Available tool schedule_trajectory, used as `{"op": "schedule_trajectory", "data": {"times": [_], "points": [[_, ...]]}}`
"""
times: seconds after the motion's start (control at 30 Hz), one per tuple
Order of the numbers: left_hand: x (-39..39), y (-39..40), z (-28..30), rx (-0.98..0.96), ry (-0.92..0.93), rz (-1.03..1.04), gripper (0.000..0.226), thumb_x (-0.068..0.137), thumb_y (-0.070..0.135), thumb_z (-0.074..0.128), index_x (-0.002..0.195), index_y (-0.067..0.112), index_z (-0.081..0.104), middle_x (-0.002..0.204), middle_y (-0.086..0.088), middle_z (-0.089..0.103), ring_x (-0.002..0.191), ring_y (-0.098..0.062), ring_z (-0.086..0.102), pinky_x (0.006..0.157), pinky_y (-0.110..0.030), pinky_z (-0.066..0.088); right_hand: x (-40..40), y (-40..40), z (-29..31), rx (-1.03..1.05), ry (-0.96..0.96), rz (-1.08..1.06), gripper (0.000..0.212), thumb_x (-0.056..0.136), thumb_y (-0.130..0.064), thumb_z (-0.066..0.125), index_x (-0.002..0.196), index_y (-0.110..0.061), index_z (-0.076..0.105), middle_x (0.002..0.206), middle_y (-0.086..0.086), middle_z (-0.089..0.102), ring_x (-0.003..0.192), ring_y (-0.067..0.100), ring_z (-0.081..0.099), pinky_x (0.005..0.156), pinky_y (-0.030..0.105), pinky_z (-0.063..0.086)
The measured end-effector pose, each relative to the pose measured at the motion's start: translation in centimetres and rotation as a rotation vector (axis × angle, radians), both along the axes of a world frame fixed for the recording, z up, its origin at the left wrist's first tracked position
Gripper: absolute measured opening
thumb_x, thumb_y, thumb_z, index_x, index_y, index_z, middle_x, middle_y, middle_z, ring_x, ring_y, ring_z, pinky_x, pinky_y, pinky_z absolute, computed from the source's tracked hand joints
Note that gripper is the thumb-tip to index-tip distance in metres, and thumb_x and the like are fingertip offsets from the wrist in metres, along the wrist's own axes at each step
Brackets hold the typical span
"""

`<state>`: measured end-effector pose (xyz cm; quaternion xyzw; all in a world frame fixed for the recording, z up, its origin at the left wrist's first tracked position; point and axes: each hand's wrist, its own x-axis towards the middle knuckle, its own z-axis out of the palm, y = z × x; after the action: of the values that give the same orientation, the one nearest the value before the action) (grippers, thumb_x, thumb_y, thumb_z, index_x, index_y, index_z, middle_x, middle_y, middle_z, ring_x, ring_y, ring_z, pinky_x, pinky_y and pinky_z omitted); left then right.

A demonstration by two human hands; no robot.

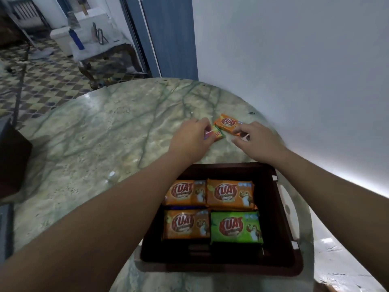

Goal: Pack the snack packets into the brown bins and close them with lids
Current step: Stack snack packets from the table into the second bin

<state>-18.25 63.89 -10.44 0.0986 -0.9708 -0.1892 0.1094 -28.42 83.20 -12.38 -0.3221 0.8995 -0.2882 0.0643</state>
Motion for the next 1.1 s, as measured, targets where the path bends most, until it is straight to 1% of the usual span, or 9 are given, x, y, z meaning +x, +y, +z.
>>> {"op": "schedule_trajectory", "data": {"times": [0.1, 0.27, 0.47, 0.6, 0.7, 0.8, 0.9, 0.97, 1.1], "points": [[-3.0, -0.3, -0.8, -0.041, -0.154, 0.021, 0.028, 0.094, 0.039, 0.064, 0.112, 0.018, 0.062, 0.111, -0.007, 0.059, 0.106, -0.026, 0.054, 0.088, -0.046, 0.05, -2.8, -1.1, -1.5, 0.128, -0.049, 0.016, 0.035, 0.097, -0.039, 0.064, 0.13, -0.027, 0.067, 0.116, 0.005, 0.055, 0.101, 0.021, 0.057, 0.086, 0.03, 0.039], [-6.8, -1.4, -3.3, -0.211, -0.403, 0.032, 0.05, 0.092, 0.047, 0.066, 0.13, 0.018, 0.053, 0.128, -0.011, 0.052, 0.121, -0.031, 0.048, 0.097, -0.046, 0.047, -6.8, -3.0, -4.4, 0.31, -0.052, 0.055, 0.039, 0.102, -0.032, 0.056, 0.14, -0.037, 0.06, 0.133, 0.017, 0.049, 0.121, 0.037, 0.053, 0.107, 0.041, 0.042], [-9.7, -2.2, -6.0, -0.244, -0.495, 0.065, 0.057, 0.09, 0.045, 0.069, 0.135, 0.017, 0.047, 0.133, -0.013, 0.051, 0.123, -0.032, 0.048, 0.095, -0.044, 0.045, -9.0, -4.6, -6.1, 0.388, -0.01, 0.028, 0.049, 0.101, -0.037, 0.059, 0.149, -0.038, 0.048, 0.15, 0.017, 0.033, 0.135, 0.039, 0.039, 0.113, 0.048, 0.038], [-10.4, -2.3, -7.8, -0.179, -0.574, 0.084, 0.073, 0.089, 0.046, 0.072, 0.146, 0.018, 0.037, 0.141, -0.012, 0.046, 0.13, -0.032, 0.046, 0.103, -0.049, 0.045, -10.5, -5.6, -7.1, 0.452, -0.048, 0.071, 0.065, 0.101, -0.038, 0.058, 0.159, -0.04, 0.028, 0.162, 0.02, 0.022, 0.144, 0.041, 0.031, 0.118, 0.047, 0.033], [-10.5, -2.4, -8.3, -0.164, -0.547, 0.106, 0.071, 0.091, 0.044, 0.07, 0.147, 0.015, 0.037, 0.143, -0.014, 0.043, 0.131, -0.033, 0.044, 0.106, -0.048, 0.043, -10.5, -5.8, -7.6, 0.498, -0.054, 0.056, 0.074, 0.1, -0.042, 0.058, 0.161, -0.039, 0.016, 0.158, 0.017, 0.029, 0.14, 0.039, 0.034, 0.113, 0.05, 0.038], [-10.3, -2.6, -8.4, -0.131, -0.546, 0.121, 0.072, 0.088, 0.046, 0.073, 0.143, 0.013, 0.041, 0.141, -0.017, 0.042, 0.127, -0.034, 0.046, 0.105, -0.046, 0.045, -9.6, -6.1, -7.5, 0.492, -0.048, -0.055, 0.081, 0.098, -0.04, 0.06, 0.162, -0.026, 0.012, 0.147, 0.021, 0.032, 0.132, 0.04, 0.036, 0.104, 0.049, 0.039], [-9.5, -2.5, -8.3, -0.074, -0.525, 0.155, 0.074, 0.079, 0.048, 0.078, 0.136, 0.013, 0.047, 0.135, -0.016, 0.043, 0.116, -0.032, 0.054, 0.095, -0.041, 0.051, -8.8, -6.9, -6.6, 0.556, -0.179, -0.128, 0.091, 0.081, -0.051, 0.076, 0.15, -0.015, 0.028, 0.139, 0.023, 0.036, 0.128, 0.04, 0.041, 0.1, 0.044, 0.04], [-8.7, -2.4, -7.8, -0.028, -0.505, 0.176, 0.079, 0.074, 0.051, 0.08, 0.134, 0.014, 0.045, 0.133, -0.014, 0.042, 0.109, -0.03, 0.057, 0.087, -0.038, 0.052, -8.3, -7.2, -5.6, 0.581, -0.257, -0.149, 0.084, 0.072, -0.057, 0.081, 0.135, -0.016, 0.043, 0.128, 0.017, 0.038, 0.122, 0.037, 0.046, 0.088, 0.039, 0.041], [-6.8, -2.7, -6.0, 0.075, -0.417, 0.215, 0.078, 0.07, 0.057, 0.078, 0.126, 0.017, 0.043, 0.122, -0.009, 0.05, 0.106, -0.029, 0.059, 0.08, -0.036, 0.049, -6.9, -6.5, -4.0, 0.47, -0.256, -0.165, 0.085, 0.072, -0.048, 0.084, 0.135, -0.011, 0.04, 0.135, 0.016, 0.036, 0.114, 0.033, 0.052, 0.079, 0.034, 0.041]]}}
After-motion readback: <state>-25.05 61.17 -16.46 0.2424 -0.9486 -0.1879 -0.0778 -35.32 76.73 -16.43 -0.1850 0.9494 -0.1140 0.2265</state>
